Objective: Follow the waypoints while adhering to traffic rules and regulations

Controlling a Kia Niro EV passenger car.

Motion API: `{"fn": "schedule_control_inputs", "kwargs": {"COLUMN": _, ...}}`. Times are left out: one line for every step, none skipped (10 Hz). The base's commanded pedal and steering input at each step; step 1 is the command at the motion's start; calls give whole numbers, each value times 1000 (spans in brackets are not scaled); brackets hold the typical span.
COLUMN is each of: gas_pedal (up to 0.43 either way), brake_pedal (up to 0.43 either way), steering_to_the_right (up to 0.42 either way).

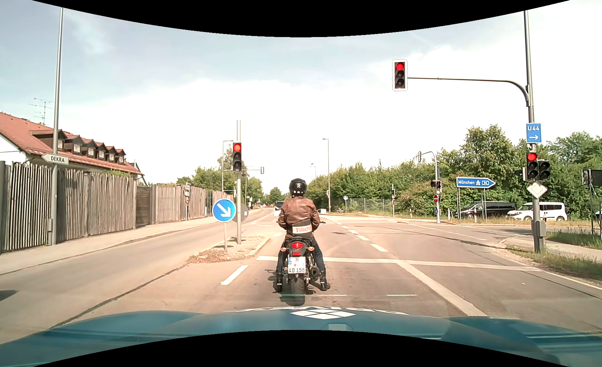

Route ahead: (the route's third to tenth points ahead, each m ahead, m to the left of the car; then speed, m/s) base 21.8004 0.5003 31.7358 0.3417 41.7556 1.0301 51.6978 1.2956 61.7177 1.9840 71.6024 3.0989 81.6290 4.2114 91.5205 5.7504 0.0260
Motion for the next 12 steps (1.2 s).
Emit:
{"fn": "schedule_control_inputs", "kwargs": {"gas_pedal": 0, "brake_pedal": 250, "steering_to_the_right": -9}}
{"fn": "schedule_control_inputs", "kwargs": {"gas_pedal": 0, "brake_pedal": 262, "steering_to_the_right": -9}}
{"fn": "schedule_control_inputs", "kwargs": {"gas_pedal": 0, "brake_pedal": 287, "steering_to_the_right": -9}}
{"fn": "schedule_control_inputs", "kwargs": {"gas_pedal": 0, "brake_pedal": 311, "steering_to_the_right": -9}}
{"fn": "schedule_control_inputs", "kwargs": {"gas_pedal": 0, "brake_pedal": 311, "steering_to_the_right": -9}}
{"fn": "schedule_control_inputs", "kwargs": {"gas_pedal": 0, "brake_pedal": 311, "steering_to_the_right": -9}}
{"fn": "schedule_control_inputs", "kwargs": {"gas_pedal": 0, "brake_pedal": 311, "steering_to_the_right": -9}}
{"fn": "schedule_control_inputs", "kwargs": {"gas_pedal": 0, "brake_pedal": 311, "steering_to_the_right": -9}}
{"fn": "schedule_control_inputs", "kwargs": {"gas_pedal": 0, "brake_pedal": 311, "steering_to_the_right": -9}}
{"fn": "schedule_control_inputs", "kwargs": {"gas_pedal": 0, "brake_pedal": 311, "steering_to_the_right": -9}}
{"fn": "schedule_control_inputs", "kwargs": {"gas_pedal": 0, "brake_pedal": 311, "steering_to_the_right": -9}}
{"fn": "schedule_control_inputs", "kwargs": {"gas_pedal": 0, "brake_pedal": 311, "steering_to_the_right": -9}}
